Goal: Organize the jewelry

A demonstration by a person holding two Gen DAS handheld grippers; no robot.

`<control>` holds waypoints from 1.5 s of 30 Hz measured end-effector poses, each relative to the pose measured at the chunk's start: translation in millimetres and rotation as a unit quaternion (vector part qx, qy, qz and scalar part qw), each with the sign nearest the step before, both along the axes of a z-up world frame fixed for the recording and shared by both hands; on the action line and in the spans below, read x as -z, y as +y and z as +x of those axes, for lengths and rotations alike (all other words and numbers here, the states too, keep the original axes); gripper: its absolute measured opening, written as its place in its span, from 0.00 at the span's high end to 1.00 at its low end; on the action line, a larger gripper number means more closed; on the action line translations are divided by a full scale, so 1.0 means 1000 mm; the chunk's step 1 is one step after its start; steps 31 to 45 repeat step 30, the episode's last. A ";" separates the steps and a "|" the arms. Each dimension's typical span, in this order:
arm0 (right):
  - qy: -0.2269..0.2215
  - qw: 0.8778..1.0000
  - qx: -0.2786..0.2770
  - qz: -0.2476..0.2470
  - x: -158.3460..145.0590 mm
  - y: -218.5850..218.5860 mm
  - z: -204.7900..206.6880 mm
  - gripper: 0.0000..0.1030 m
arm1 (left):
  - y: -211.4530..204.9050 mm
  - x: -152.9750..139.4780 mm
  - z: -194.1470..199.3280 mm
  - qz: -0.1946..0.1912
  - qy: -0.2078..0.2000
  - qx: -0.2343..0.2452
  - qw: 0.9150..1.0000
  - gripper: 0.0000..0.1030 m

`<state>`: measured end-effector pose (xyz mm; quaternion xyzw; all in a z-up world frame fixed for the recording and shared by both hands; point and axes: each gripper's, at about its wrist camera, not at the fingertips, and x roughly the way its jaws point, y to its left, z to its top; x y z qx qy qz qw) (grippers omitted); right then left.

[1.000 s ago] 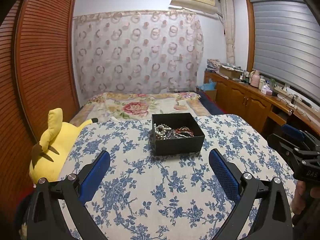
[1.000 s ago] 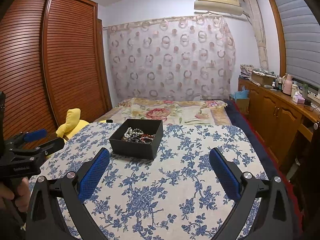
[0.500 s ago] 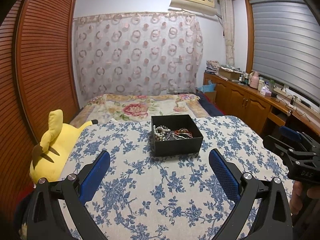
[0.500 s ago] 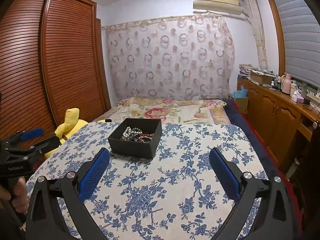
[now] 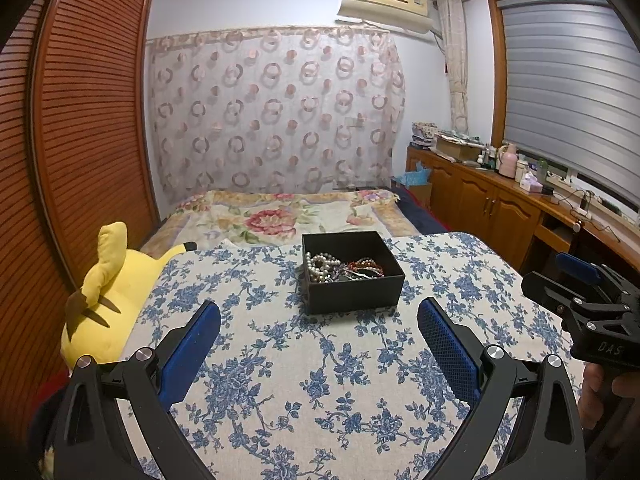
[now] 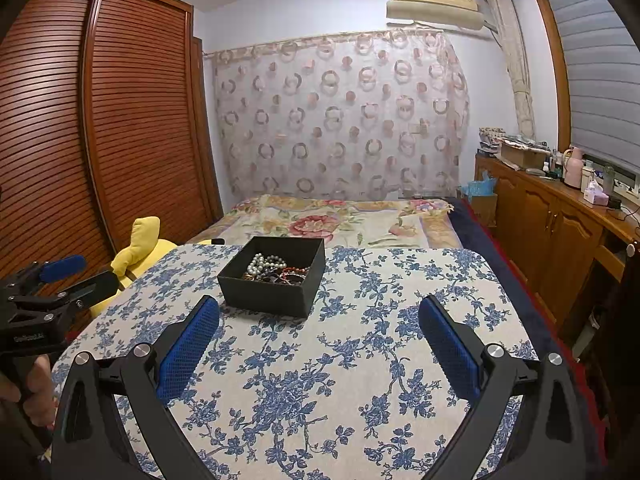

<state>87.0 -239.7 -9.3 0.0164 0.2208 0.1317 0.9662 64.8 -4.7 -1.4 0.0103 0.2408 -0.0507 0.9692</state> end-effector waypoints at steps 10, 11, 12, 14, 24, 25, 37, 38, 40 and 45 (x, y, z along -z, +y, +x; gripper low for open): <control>0.000 1.000 0.000 0.000 0.000 0.000 0.000 0.02 | 0.000 0.001 0.000 0.000 0.000 0.000 1.000 0.07; 0.000 1.000 0.000 0.000 0.000 0.000 0.000 0.02 | 0.000 0.001 0.000 0.000 0.000 0.000 1.000 0.07; 0.000 1.000 0.000 0.000 0.000 0.000 0.000 0.02 | 0.000 0.001 0.000 0.000 0.000 0.000 1.000 0.07; 0.000 1.000 0.000 0.001 0.000 0.000 0.000 0.02 | 0.000 0.001 0.000 0.000 0.000 0.000 1.000 0.07; 0.000 1.000 0.000 0.000 0.001 0.001 -0.001 0.02 | 0.000 -0.001 -0.002 0.000 0.001 0.000 1.000 0.07; 0.001 1.000 0.000 0.000 0.001 0.001 -0.001 0.02 | 0.000 -0.002 -0.002 0.000 0.001 -0.001 1.000 0.07; 0.000 1.000 0.000 0.000 0.001 0.001 -0.001 0.02 | 0.003 -0.007 -0.001 -0.002 0.002 -0.002 1.000 0.07; 0.000 1.000 0.000 0.000 0.001 0.001 -0.001 0.02 | 0.003 -0.007 -0.001 -0.002 0.002 -0.002 1.000 0.07; 0.000 1.000 0.000 0.000 0.001 0.001 -0.001 0.02 | 0.003 -0.007 -0.001 -0.002 0.002 -0.002 1.000 0.07; 0.000 1.000 0.000 0.000 0.001 0.001 -0.001 0.02 | 0.003 -0.007 -0.001 -0.002 0.002 -0.002 1.000 0.07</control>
